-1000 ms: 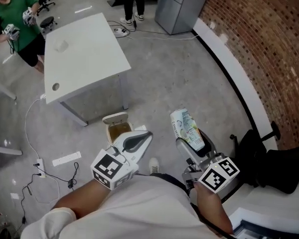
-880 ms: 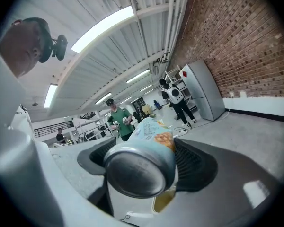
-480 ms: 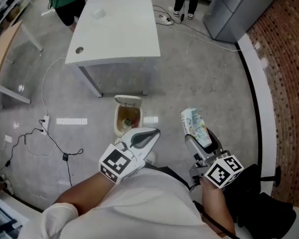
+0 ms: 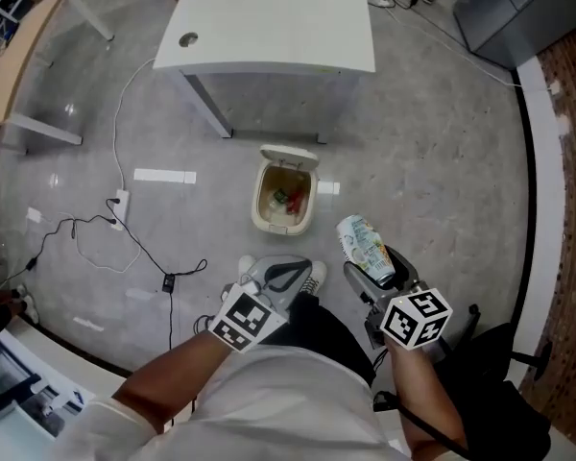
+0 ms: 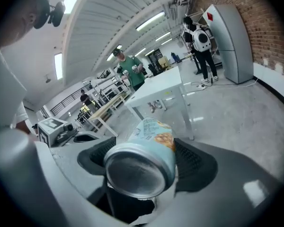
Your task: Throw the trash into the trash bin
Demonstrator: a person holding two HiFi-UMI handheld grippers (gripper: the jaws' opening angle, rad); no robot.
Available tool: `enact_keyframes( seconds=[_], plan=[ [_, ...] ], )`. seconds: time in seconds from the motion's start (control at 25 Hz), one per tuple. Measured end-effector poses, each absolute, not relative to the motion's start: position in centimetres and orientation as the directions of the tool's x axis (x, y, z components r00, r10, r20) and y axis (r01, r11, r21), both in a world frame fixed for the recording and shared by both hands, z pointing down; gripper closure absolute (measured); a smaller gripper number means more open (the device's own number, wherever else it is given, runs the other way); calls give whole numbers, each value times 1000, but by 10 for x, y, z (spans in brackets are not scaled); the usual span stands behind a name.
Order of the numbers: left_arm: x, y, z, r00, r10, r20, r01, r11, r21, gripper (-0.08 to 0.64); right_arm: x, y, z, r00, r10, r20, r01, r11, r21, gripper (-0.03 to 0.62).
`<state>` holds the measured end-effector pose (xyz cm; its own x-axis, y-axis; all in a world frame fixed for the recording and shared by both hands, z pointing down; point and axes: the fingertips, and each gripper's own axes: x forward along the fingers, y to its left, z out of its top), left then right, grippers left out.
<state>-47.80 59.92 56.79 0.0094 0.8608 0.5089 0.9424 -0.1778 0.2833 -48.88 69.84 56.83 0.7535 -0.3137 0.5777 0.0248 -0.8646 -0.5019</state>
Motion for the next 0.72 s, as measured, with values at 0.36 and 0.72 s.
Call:
enact_keyframes(
  seconds=[0.36, 0.72],
  plan=[
    [-439, 538, 682, 35, 790, 612, 887, -307, 346, 552, -456, 631, 695, 642, -380, 666, 84, -828, -554, 209],
    [-409, 508, 750, 27, 731, 682, 813, -412, 410, 552, -416, 593, 833, 498, -405, 767, 198, -808, -555, 209]
  ],
)
